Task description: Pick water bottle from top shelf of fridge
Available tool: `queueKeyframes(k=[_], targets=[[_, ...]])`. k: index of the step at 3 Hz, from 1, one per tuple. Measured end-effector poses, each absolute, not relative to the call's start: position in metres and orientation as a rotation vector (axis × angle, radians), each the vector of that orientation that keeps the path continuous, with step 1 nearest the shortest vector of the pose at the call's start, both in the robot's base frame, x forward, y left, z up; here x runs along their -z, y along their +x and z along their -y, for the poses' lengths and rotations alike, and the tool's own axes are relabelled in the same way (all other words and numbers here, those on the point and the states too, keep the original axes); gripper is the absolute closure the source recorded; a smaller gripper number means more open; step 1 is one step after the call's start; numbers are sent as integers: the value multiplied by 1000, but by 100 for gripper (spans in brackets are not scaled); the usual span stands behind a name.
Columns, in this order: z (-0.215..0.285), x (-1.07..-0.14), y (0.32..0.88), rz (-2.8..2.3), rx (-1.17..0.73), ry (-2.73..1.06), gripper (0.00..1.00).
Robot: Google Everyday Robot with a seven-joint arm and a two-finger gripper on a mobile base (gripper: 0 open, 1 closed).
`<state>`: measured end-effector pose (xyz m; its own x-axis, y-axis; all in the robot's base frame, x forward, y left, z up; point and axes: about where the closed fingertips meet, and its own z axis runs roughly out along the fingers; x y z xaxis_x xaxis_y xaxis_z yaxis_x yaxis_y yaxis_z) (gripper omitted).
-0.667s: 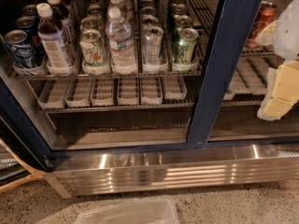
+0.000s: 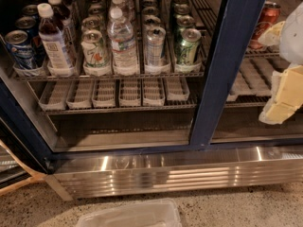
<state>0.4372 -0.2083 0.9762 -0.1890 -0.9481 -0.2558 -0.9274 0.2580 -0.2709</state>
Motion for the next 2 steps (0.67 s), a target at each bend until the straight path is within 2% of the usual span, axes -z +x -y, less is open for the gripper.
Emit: queueKeyframes(k=[2], targets=[[157,-943,457,-1950,-234,-1745,0]])
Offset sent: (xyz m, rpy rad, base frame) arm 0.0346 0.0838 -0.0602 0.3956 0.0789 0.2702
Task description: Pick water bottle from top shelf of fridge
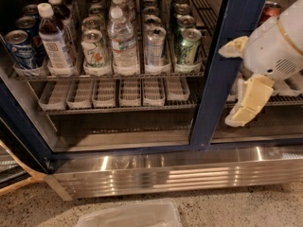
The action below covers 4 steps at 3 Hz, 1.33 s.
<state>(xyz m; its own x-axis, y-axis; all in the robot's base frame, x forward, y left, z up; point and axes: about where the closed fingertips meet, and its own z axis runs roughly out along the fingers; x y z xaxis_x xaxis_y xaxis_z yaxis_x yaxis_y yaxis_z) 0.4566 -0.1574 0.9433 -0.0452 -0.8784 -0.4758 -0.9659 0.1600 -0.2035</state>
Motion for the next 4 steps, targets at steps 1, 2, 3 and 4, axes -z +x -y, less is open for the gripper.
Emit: queueKeyframes(k=[1,2,3,4], targets=[[131,-922,468,-1873,-461,-1735,0],[105,-908,469,-1794,-623,-1729,0],[70,-903,457,-1708,-721,-1812,0],[70,-903,457,-1707,-721,-1812,0]])
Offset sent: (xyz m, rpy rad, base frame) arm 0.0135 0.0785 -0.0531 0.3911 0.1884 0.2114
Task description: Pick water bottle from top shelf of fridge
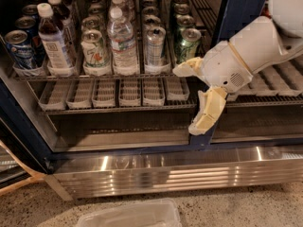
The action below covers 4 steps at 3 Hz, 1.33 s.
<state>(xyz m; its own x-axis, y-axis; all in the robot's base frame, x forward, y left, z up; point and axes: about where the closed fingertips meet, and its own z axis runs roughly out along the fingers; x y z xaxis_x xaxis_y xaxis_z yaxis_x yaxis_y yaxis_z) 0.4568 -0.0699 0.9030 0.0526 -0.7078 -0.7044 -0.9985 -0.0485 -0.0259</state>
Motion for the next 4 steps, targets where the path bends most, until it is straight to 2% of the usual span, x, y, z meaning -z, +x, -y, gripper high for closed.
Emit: queueKeyframes(k=[1,2,3,4], targets=[[54,-906,452,-1678,-683,-1761,0],[3,-911,415,-1557,-686,-1679,0],[-56,-916,411,-1392,-744,-1546,0],[-84,-932,427,-1334,-743,-1378,0]])
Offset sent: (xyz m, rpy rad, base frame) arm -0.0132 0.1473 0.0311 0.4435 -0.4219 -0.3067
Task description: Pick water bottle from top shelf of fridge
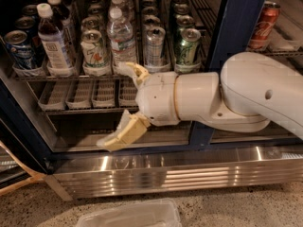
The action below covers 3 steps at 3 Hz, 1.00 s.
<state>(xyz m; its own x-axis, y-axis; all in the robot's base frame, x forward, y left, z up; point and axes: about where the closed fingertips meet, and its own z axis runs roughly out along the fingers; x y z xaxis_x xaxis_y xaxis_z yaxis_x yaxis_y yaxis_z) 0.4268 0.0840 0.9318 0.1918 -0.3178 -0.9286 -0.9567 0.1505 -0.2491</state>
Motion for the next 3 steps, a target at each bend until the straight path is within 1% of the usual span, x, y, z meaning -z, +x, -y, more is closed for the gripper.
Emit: queueKeyframes(k=[1,2,3], targets=[[-92,-945,441,-1332,-697,-1313,0],[-91,-945,442,-1333,-694,-1315,0],[-90,-943,452,-1403,-608,-1271,0]])
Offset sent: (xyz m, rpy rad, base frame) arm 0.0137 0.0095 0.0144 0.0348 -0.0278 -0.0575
